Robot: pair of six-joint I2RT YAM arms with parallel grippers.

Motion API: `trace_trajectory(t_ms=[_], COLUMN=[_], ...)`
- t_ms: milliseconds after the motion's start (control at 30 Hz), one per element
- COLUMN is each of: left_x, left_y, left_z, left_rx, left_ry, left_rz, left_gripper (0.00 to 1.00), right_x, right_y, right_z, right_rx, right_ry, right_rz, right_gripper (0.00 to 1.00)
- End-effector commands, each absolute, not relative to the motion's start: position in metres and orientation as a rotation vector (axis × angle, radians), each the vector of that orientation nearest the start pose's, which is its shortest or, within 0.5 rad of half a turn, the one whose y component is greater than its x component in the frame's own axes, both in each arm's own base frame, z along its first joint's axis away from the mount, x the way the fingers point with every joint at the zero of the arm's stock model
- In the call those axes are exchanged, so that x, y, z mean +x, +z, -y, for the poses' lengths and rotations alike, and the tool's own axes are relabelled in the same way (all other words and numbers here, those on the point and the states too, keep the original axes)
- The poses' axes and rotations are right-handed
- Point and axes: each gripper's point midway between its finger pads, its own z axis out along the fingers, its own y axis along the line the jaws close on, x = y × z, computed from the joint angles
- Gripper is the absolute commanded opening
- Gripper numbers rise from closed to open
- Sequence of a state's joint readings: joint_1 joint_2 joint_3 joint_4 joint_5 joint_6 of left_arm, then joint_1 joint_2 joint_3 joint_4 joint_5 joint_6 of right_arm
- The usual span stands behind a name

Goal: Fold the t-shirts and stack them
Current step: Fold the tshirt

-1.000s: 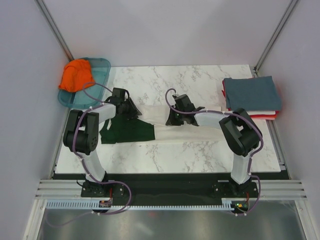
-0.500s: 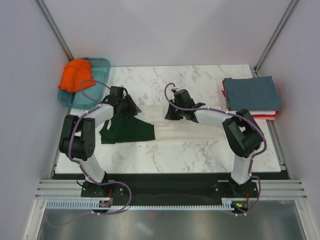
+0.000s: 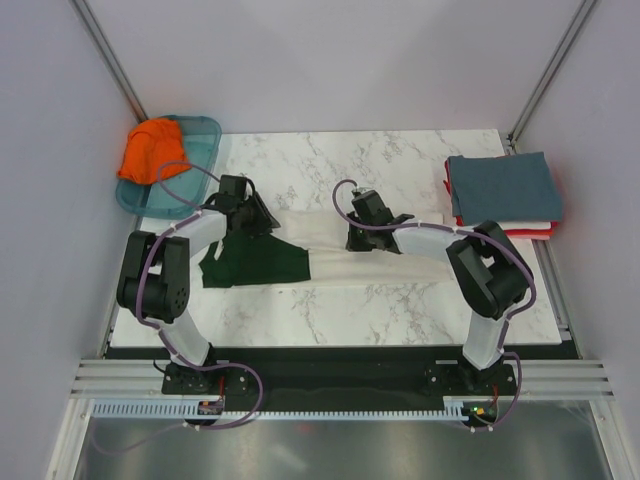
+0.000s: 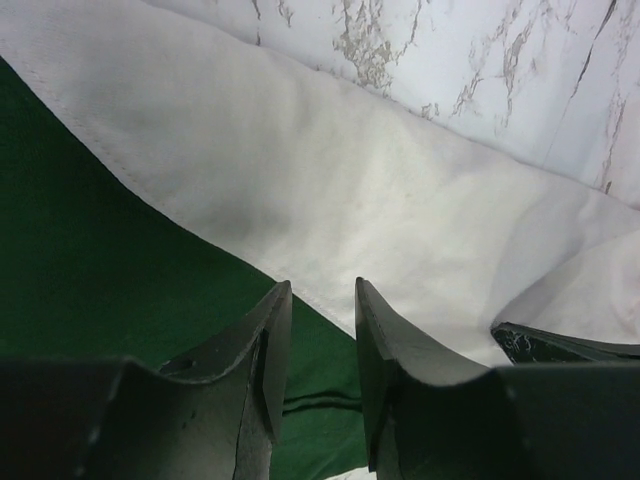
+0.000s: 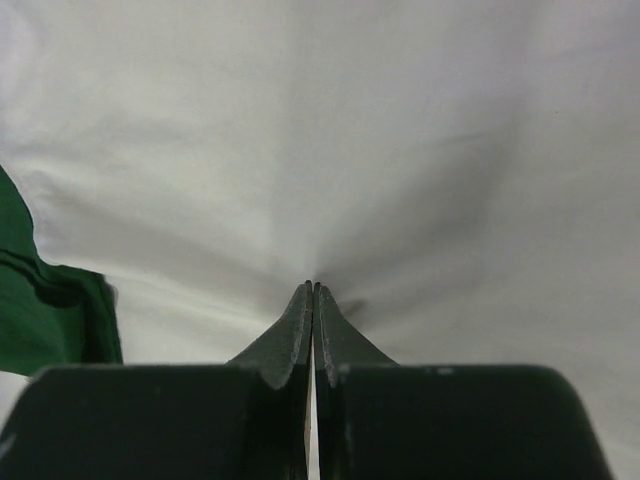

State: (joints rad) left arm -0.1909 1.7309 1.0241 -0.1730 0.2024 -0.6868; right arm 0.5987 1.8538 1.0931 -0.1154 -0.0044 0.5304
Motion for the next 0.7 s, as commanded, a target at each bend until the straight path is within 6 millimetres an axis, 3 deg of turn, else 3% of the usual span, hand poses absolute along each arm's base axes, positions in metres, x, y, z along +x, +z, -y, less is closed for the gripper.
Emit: trace_trajectory(t_ms=[0, 167, 200, 300, 533, 667], left_x=[0.400, 0.392, 0.386, 0.380, 0.372, 0.381], left_y=[0.065, 0.089, 0.088, 0.092, 0.077, 0.075], left_z=[0.132, 0.107, 0.104, 0.089, 0.049, 0.035], left_rx=[-0.491, -0.519, -0.526, -0.551, -0.688, -0.713], left_ry=[-0.578, -0.449, -0.428, -0.348, -0.146, -0.050], left_rz=[-2.432, -2.347, -2.343, -2.310, -2.378, -2.393], left_gripper=[0.35, 0.20, 0.11, 0.04, 0.02, 0.02], right_x=[0.361, 0.368, 0.371, 0.367, 0.344, 0.323], right_y=[0.053, 0.086, 0.091, 0.101, 0.096, 0.075], right_z=[-0.266, -0.244, -0.236, -0.216, -0.173, -0.153], right_rx=[-0.099, -0.026, 0.002, 0.051, 0.138, 0.130], right_ry=[0.469, 0.375, 0.328, 0.254, 0.075, -0.023], right_rz=[-2.438, -2.347, -2.327, -2.288, -2.304, -2.361], right_gripper=[0.03, 0.00, 0.00, 0.00, 0.00, 0.00])
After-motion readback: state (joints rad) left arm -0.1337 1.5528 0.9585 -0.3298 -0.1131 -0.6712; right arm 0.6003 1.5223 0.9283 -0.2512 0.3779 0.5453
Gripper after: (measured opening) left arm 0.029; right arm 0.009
